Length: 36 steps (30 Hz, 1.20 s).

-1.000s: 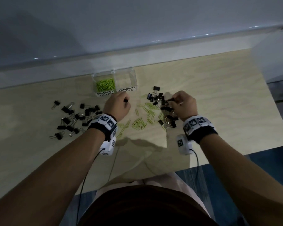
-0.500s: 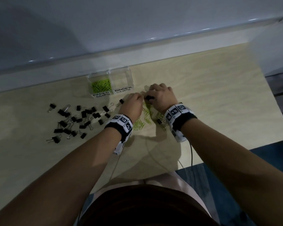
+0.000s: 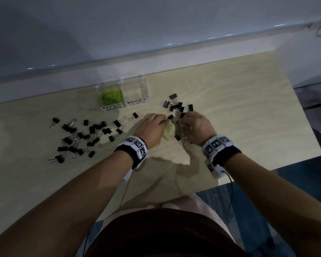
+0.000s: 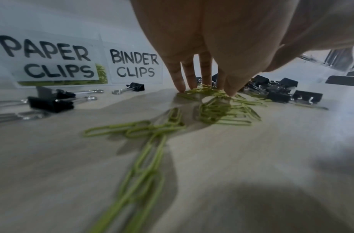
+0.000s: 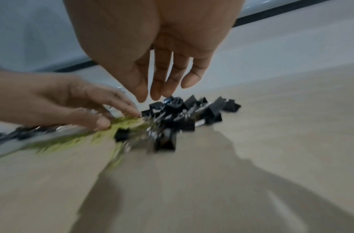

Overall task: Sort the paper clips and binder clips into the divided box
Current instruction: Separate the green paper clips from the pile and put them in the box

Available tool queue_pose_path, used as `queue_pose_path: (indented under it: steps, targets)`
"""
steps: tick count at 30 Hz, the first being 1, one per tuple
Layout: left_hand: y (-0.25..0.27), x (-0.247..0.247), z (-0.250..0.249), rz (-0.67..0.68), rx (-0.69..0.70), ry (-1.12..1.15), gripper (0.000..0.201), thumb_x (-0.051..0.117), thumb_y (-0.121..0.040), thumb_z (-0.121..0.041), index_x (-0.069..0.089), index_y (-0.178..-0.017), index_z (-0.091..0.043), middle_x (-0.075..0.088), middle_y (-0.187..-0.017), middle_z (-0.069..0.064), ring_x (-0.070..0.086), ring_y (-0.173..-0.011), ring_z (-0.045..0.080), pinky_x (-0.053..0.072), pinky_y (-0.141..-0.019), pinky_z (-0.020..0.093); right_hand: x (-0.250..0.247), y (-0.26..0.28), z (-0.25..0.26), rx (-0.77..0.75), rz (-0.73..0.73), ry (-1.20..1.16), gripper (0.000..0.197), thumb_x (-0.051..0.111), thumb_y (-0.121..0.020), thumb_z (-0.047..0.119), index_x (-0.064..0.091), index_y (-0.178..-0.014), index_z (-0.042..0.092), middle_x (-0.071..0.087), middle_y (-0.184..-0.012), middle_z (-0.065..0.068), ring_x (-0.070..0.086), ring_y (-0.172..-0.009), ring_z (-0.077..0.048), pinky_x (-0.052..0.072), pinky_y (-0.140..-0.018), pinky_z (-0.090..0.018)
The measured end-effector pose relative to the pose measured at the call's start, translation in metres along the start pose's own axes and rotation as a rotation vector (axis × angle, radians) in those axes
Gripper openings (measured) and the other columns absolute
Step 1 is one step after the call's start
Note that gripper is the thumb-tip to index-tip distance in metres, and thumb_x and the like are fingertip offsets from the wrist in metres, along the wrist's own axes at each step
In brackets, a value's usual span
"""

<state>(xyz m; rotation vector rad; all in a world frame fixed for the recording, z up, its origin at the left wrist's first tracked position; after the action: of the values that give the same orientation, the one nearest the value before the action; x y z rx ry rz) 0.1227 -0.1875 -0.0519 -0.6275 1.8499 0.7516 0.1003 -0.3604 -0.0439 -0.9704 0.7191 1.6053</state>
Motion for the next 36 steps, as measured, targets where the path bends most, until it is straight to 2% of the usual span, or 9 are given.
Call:
queue_pose_path:
  steps: [4,7,10,15,19,23,27,31,36]
  targets:
    - [0.016,0.007,0.002,-0.026,0.025,0.004,0.033,0.054,-0.09,-0.016,0.059,-0.123,-0.013,0.052,-0.132,0.006,0.045,-0.121,0.028,0.042,-0.1,0.042,0.022,0.039,0.008,0.003,0.081,0.079,0.03,0.057,-0.083,0.027,0.065,-0.111,0.02,0.06,-0.095,-0.002,0.054,-0.08,-0.022,0.05,-0.07,-0.035]
    - [0.02,0.008,-0.001,-0.112,0.074,-0.001,0.022,0.062,-0.083,-0.012,0.068,-0.104,-0.008,0.063,-0.112,0.009,0.056,-0.102,0.032,0.052,-0.084,0.043,0.034,0.045,0.014,0.062,0.028,0.082,0.029,0.048,-0.089,0.031,0.068,-0.106,0.017,0.06,-0.096,-0.006,0.056,-0.082,-0.026,0.051,-0.067,-0.039]
    - [0.011,0.009,-0.013,-0.112,0.129,-0.017,0.027,0.061,-0.083,-0.01,0.066,-0.11,-0.009,0.062,-0.113,0.007,0.055,-0.103,0.03,0.05,-0.087,0.041,0.038,0.044,0.018,0.089,0.01,0.105,0.031,0.045,-0.089,0.035,0.068,-0.099,0.018,0.059,-0.094,-0.006,0.056,-0.081,-0.027,0.051,-0.065,-0.04]
    - [-0.005,0.01,-0.031,-0.009,0.137,-0.022,0.032,0.048,-0.092,-0.017,0.055,-0.123,-0.011,0.05,-0.133,0.002,0.043,-0.121,0.026,0.04,-0.099,0.039,0.026,0.046,0.022,0.084,-0.043,-0.04,0.02,0.062,-0.083,0.027,0.055,-0.095,0.014,0.056,-0.092,-0.009,0.054,-0.077,-0.027,0.048,-0.064,-0.037]
    - [-0.005,0.015,-0.028,0.004,0.159,-0.023,0.036,0.051,-0.09,-0.015,0.056,-0.126,-0.014,0.054,-0.129,0.003,0.047,-0.116,0.028,0.044,-0.092,0.042,-0.002,0.048,-0.004,0.326,-0.254,-0.285,0.016,0.059,-0.088,0.024,0.057,-0.095,0.01,0.056,-0.089,-0.006,0.054,-0.076,-0.021,0.049,-0.067,-0.036]
    - [0.0,0.02,-0.028,0.055,0.146,-0.102,0.044,0.052,-0.089,-0.015,0.049,-0.134,-0.018,0.048,-0.137,0.002,0.042,-0.123,0.027,0.043,-0.098,0.045,-0.014,0.049,-0.04,0.514,-0.21,-0.107,0.028,0.061,-0.087,0.032,0.058,-0.103,0.009,0.057,-0.102,-0.008,0.056,-0.089,-0.023,0.052,-0.078,-0.042]
    - [0.007,0.016,-0.027,0.041,0.141,-0.156,0.042,0.047,-0.091,-0.016,0.048,-0.134,-0.017,0.047,-0.137,0.002,0.042,-0.123,0.026,0.039,-0.099,0.042,-0.011,0.049,-0.038,0.373,-0.126,0.038,0.037,0.066,-0.081,0.034,0.058,-0.112,0.016,0.055,-0.106,-0.006,0.052,-0.092,-0.022,0.049,-0.08,-0.042]
    - [0.021,0.016,-0.02,-0.007,0.164,-0.193,0.036,0.06,-0.082,-0.015,0.062,-0.118,-0.013,0.061,-0.12,0.004,0.056,-0.105,0.027,0.048,-0.084,0.038,0.001,0.053,-0.012,0.172,0.015,0.165,0.041,0.071,-0.075,0.037,0.06,-0.113,0.025,0.054,-0.109,-0.003,0.049,-0.095,-0.023,0.045,-0.081,-0.041]
    - [0.031,0.013,-0.016,-0.027,0.15,-0.187,0.031,0.06,-0.082,-0.016,0.062,-0.113,-0.012,0.061,-0.117,0.004,0.055,-0.105,0.026,0.047,-0.083,0.038,0.006,0.057,-0.012,0.223,0.049,0.184,0.041,0.07,-0.077,0.03,0.062,-0.116,0.024,0.056,-0.115,-0.005,0.05,-0.102,-0.028,0.044,-0.084,-0.046]
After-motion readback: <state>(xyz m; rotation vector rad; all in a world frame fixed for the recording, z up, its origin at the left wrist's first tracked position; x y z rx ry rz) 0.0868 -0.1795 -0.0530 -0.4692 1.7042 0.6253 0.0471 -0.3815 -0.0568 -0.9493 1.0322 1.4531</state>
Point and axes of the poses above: each hand's wrist, its own y-axis away from the middle knuckle, its own x-axis out of the palm, z = x × y, the point moved 3 cm from there along -y, towards the middle knuckle
